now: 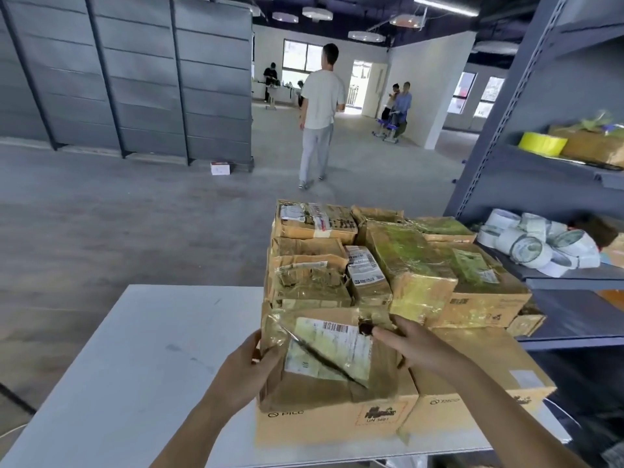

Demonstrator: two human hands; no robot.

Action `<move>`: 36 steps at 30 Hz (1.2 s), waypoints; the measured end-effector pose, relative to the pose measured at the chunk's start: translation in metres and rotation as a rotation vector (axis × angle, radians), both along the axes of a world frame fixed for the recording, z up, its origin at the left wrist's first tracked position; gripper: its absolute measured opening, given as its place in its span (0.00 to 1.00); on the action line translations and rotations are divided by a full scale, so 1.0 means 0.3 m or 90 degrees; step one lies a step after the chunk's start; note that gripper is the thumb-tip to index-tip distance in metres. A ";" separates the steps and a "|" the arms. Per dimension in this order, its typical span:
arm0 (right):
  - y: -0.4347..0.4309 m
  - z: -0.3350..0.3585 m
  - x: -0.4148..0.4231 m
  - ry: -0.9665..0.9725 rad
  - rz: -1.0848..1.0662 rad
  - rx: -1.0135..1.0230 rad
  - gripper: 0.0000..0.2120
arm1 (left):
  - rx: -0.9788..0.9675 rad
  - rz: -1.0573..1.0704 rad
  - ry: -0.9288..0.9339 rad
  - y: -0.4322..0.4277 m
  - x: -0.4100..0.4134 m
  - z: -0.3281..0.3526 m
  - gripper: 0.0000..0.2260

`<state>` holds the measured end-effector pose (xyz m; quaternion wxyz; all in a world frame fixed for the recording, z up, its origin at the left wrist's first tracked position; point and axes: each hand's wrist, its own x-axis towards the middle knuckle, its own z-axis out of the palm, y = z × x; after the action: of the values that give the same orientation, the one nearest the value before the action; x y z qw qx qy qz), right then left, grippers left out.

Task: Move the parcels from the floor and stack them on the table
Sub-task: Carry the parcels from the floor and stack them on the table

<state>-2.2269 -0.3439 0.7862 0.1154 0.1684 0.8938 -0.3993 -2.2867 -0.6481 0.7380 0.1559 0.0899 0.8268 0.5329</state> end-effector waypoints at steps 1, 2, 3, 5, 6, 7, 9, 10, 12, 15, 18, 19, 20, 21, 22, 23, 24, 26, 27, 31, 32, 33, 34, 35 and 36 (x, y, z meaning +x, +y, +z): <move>-0.011 -0.004 -0.017 -0.020 0.018 0.032 0.21 | -0.020 -0.001 -0.012 0.006 -0.006 0.002 0.16; -0.017 -0.017 -0.038 -0.030 0.029 0.066 0.25 | -0.025 0.006 -0.024 0.015 -0.013 0.005 0.17; -0.023 -0.032 -0.058 -0.022 0.026 0.090 0.29 | -0.022 0.018 -0.039 0.026 -0.019 0.009 0.18; -0.026 -0.059 -0.090 -0.003 -0.007 0.092 0.30 | -0.021 0.040 -0.051 0.043 -0.029 0.011 0.18; -0.024 -0.067 -0.099 -0.005 -0.019 0.081 0.30 | -0.030 0.048 -0.046 0.048 -0.034 0.010 0.17; -0.022 -0.071 -0.103 -0.017 -0.021 0.071 0.30 | -0.036 0.057 -0.043 0.050 -0.039 0.007 0.16; -0.017 -0.077 -0.104 -0.052 -0.006 0.060 0.32 | -0.034 0.080 -0.050 0.052 -0.046 0.005 0.13; -0.013 -0.085 -0.106 -0.064 -0.004 0.051 0.34 | -0.027 0.093 -0.060 0.054 -0.048 0.005 0.12; -0.010 -0.094 -0.107 -0.064 -0.007 0.037 0.35 | -0.011 0.115 -0.087 0.065 -0.048 0.006 0.12; -0.011 -0.097 -0.109 -0.047 0.008 0.044 0.34 | 0.001 0.137 -0.107 0.080 -0.037 0.003 0.11; -0.012 -0.103 -0.107 -0.035 0.012 0.041 0.33 | 0.000 0.147 -0.104 0.089 -0.030 -0.005 0.11; -0.009 -0.102 -0.108 -0.039 0.010 0.038 0.33 | 0.002 0.153 -0.106 0.091 -0.031 -0.007 0.11; -0.006 -0.103 -0.108 -0.044 0.011 0.037 0.33 | 0.006 0.159 -0.110 0.093 -0.032 -0.008 0.12; -0.004 -0.103 -0.108 -0.049 0.013 0.038 0.33 | 0.009 0.163 -0.117 0.095 -0.033 -0.008 0.12; -0.003 -0.103 -0.107 -0.054 0.016 0.041 0.33 | 0.011 0.166 -0.122 0.097 -0.035 -0.007 0.11; -0.002 -0.103 -0.105 -0.056 0.019 0.046 0.32 | 0.012 0.170 -0.122 0.097 -0.037 -0.007 0.11; -0.003 -0.102 -0.104 -0.053 0.021 0.052 0.31 | 0.012 0.175 -0.119 0.096 -0.039 -0.007 0.11; -0.008 -0.098 -0.102 -0.026 0.019 0.079 0.26 | 0.015 0.191 -0.104 0.089 -0.044 -0.004 0.11; -0.012 -0.096 -0.102 -0.002 0.014 0.102 0.24 | 0.017 0.202 -0.095 0.085 -0.046 0.001 0.11; -0.023 -0.079 -0.093 0.083 -0.002 0.162 0.19 | 0.038 0.204 -0.092 0.080 -0.045 0.021 0.10; -0.025 -0.073 -0.089 0.089 0.005 0.167 0.20 | 0.034 0.188 -0.095 0.082 -0.040 0.023 0.10; -0.025 -0.068 -0.084 0.093 0.014 0.168 0.22 | 0.026 0.174 -0.094 0.084 -0.034 0.024 0.10; -0.026 -0.062 -0.078 0.096 0.023 0.165 0.24 | 0.017 0.165 -0.092 0.085 -0.028 0.025 0.11; -0.025 -0.059 -0.073 0.098 0.033 0.161 0.25 | 0.012 0.165 -0.091 0.087 -0.022 0.025 0.12; -0.025 -0.056 -0.066 0.099 0.044 0.159 0.26 | 0.009 0.174 -0.093 0.087 -0.015 0.026 0.14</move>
<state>-2.2468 -0.3513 0.7693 0.0374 0.1193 0.9480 -0.2926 -2.2912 -0.6219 0.7459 0.1407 -0.0616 0.8139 0.5604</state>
